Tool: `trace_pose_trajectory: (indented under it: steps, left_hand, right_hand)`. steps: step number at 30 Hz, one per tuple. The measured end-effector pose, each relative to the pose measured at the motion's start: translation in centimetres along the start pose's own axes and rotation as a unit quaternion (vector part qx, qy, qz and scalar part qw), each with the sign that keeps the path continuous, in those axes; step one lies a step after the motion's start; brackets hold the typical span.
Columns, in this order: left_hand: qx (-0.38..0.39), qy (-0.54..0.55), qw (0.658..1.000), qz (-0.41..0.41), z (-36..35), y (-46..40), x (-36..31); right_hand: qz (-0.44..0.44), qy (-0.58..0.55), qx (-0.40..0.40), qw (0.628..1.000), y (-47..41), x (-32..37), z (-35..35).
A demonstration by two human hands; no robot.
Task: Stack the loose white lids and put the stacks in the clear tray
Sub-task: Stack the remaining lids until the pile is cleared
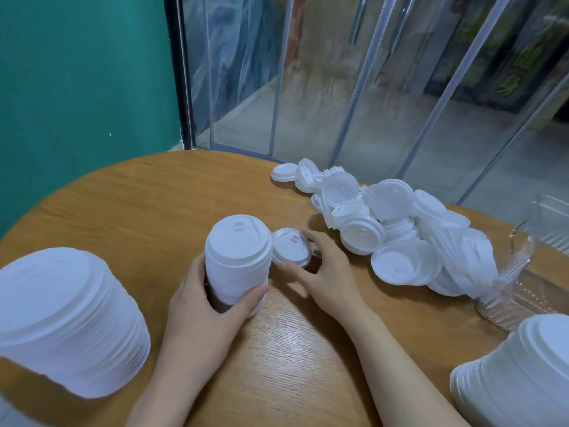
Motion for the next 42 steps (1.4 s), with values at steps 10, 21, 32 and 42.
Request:
trace_pose_trajectory:
  steps: [10, 21, 32, 42]
  left_hand:
    - [-0.009, 0.024, 1.0, -0.014, -0.1, 0.7, -0.6]
    - [0.014, 0.053, 0.999, 0.004, 0.2, 0.7, -0.3]
    - [0.041, 0.048, 0.998, -0.028, 0.2, 1.4, -0.7]
    - [0.059, 0.071, 0.995, -0.036, -0.7, 2.1, -1.2]
  right_hand:
    - [0.109, -0.153, 0.04, 0.981, 1.4, 11.8, 4.4]
    - [0.121, -0.063, 0.073, 0.988, 1.8, 12.5, 1.5]
    - [0.037, -0.045, 0.041, 0.997, 4.0, 11.4, 2.3]
    - [-0.011, -0.059, 0.062, 0.996, 5.6, 10.6, 3.1]
Point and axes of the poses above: each hand's wrist, its own y-axis away from the middle knuckle, its own z-axis out of the back of the hand, x = y × z, the point moved 5 cm from there along -y, towards the middle knuckle, and after that the axes turned 13 degrees about -x, right-handed, at the moved point
